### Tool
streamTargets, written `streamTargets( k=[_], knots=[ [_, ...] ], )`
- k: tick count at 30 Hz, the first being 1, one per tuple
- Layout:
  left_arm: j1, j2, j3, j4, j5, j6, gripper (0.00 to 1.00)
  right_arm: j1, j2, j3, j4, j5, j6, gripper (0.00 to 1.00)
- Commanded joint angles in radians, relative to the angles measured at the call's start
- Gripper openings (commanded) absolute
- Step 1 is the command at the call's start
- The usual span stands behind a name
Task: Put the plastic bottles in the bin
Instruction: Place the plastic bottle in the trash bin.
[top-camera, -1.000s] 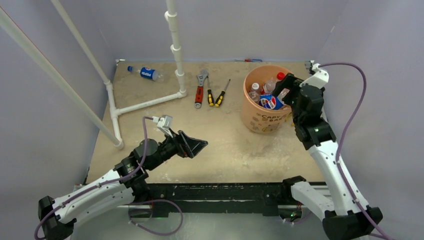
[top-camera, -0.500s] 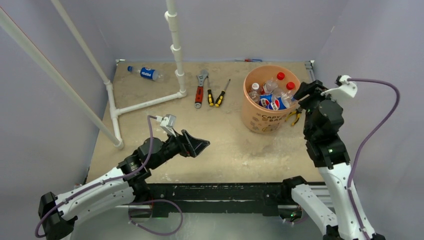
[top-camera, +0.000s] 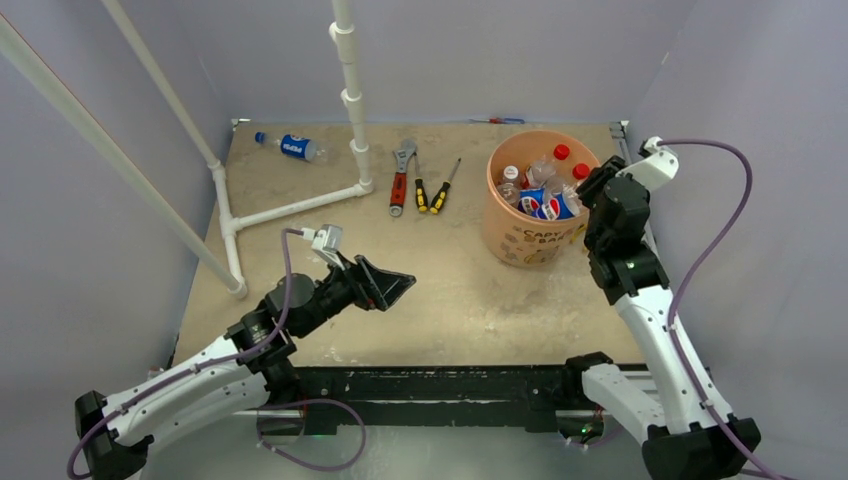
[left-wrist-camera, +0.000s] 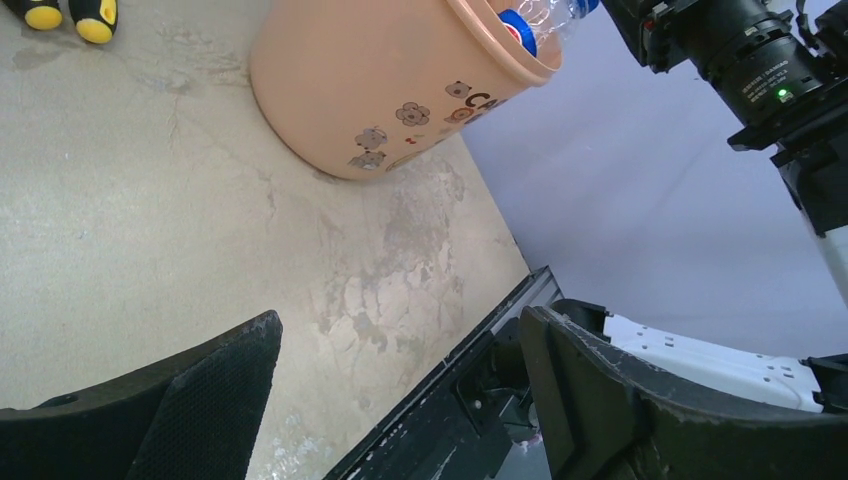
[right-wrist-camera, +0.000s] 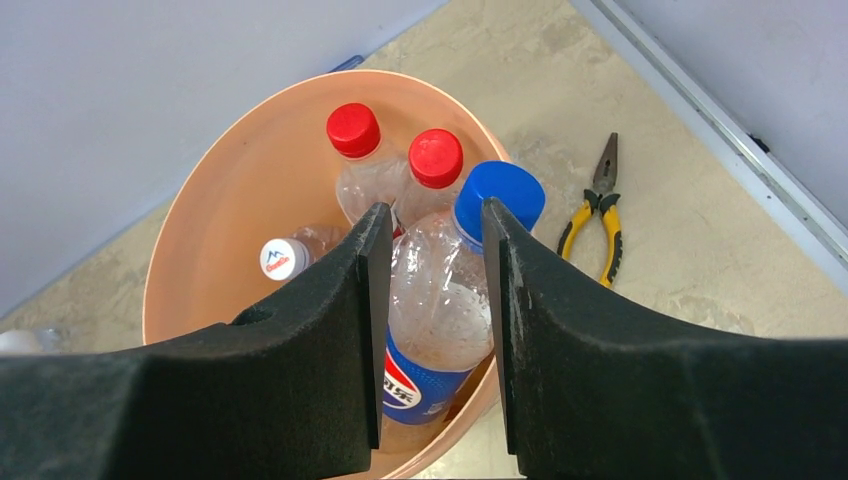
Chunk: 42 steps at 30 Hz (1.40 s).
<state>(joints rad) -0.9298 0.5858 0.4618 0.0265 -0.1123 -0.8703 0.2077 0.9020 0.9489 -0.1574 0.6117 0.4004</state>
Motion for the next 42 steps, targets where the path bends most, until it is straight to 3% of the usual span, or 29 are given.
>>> streamTargets(
  k=[1, 11, 15, 22, 26, 27, 31, 38, 42],
  knots=[
    [0.005, 0.009, 0.031, 0.015, -0.012, 0.025, 0.88, -0.024, -0.008, -0.034, 0.056, -0.025, 0.021, 0.40],
    [0.005, 0.002, 0.013, 0.026, 0.005, 0.015, 0.88, -0.031, -0.022, -0.067, 0.046, -0.164, 0.072, 0.41],
    [0.005, -0.016, 0.003, 0.027, -0.002, 0.009, 0.88, -0.031, -0.072, -0.017, 0.033, -0.198, 0.068, 0.47],
    [0.005, -0.009, -0.009, 0.056, 0.004, -0.003, 0.88, -0.032, -0.131, 0.078, -0.083, -0.050, 0.026, 0.79],
    [0.005, 0.008, -0.009, 0.066, 0.023, -0.017, 0.88, -0.033, -0.083, 0.064, -0.150, 0.025, 0.061, 0.98],
    [0.005, 0.009, -0.007, 0.062, 0.027, -0.018, 0.88, -0.037, -0.062, 0.062, -0.163, 0.026, 0.075, 0.99],
    [0.005, -0.009, 0.005, 0.017, 0.027, -0.020, 0.88, -0.071, -0.016, 0.032, -0.122, -0.025, 0.095, 0.97],
    [0.005, -0.081, -0.001, -0.025, -0.008, -0.011, 0.88, -0.108, 0.053, 0.016, -0.033, -0.050, 0.071, 0.83],
    [0.005, -0.085, -0.007, -0.025, -0.015, -0.007, 0.88, -0.112, 0.068, 0.000, 0.010, -0.080, 0.071, 0.66]
  ],
)
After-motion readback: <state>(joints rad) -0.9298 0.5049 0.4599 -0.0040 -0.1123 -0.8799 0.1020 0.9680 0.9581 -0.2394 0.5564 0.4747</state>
